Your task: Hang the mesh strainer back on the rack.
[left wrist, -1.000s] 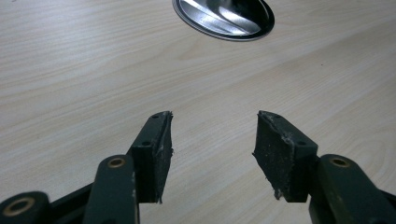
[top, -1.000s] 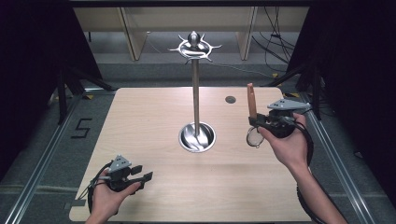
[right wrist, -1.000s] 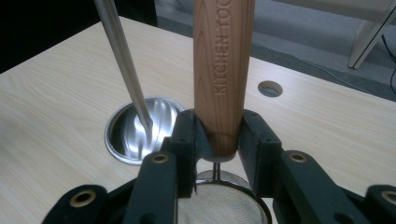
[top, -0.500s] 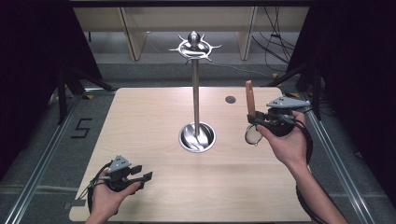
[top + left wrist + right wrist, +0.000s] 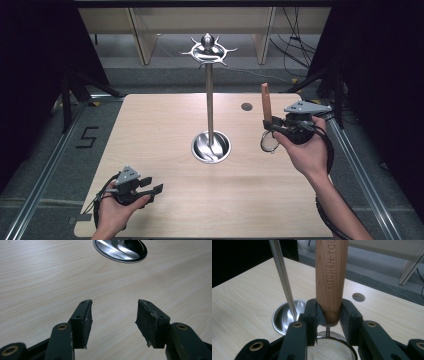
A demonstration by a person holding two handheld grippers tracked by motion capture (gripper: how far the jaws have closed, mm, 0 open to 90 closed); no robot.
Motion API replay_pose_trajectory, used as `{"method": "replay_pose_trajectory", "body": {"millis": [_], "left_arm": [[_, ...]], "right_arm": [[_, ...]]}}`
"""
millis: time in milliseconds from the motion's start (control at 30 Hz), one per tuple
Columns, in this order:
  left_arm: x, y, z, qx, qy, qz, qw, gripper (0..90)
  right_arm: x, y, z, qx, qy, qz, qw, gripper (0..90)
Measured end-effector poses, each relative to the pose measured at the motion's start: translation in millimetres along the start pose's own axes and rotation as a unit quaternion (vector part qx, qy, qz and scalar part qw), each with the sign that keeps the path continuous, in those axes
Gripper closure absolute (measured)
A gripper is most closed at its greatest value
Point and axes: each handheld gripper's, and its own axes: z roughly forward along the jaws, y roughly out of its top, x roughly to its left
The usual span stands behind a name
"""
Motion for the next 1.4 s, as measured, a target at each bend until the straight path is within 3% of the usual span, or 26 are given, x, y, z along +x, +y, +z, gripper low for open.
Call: {"method": "replay_pose_trajectory", "body": {"millis": [433, 500, 700, 767, 867, 933, 1267, 1400], "left_arm": [[0.7, 0.4, -1.2, -0.002, 0.001, 0.006, 1.0, 44.9], [-0.5, 0.1, -0.2, -0.008, -0.002, -0.008, 0.9999, 44.9], [0.4, 0.4, -0.7, -0.009, 0.001, 0.0, 1.0, 44.9], [-0.2, 0.0, -0.8, -0.01, 0.003, -0.007, 0.9999, 44.9], [-0.1, -0.3, -1.1, -0.011, 0.005, -0.009, 0.9999, 44.9], [0.0, -0.3, -1.3, -0.011, 0.006, -0.009, 0.9999, 44.9], [0.3, -0.5, -0.9, -0.012, 0.006, -0.011, 0.9998, 44.8], [0.8, -0.2, -0.6, -0.013, 0.007, -0.007, 0.9999, 44.7]], "right_arm": [[4.1, 4.4, 1.7, -0.013, 0.01, -0.008, 0.9998, 69.3], [5.8, 4.8, 2.2, -0.018, 0.011, -0.003, 0.9998, 69.4], [7.0, 6.9, 2.9, -0.026, 0.016, -0.004, 0.9995, 69.3], [6.5, 7.7, 3.5, -0.033, 0.015, -0.015, 0.9992, 69.3], [9.2, 8.5, 4.0, -0.035, 0.02, -0.005, 0.9992, 69.3], [8.3, 9.7, 4.5, -0.038, 0.02, -0.015, 0.999, 69.4], [11.1, 14.4, 6.4, -0.04, 0.029, -0.006, 0.9988, 69.3], [11.1, 17.5, 7.7, -0.046, 0.028, -0.015, 0.9984, 69.3]]}}
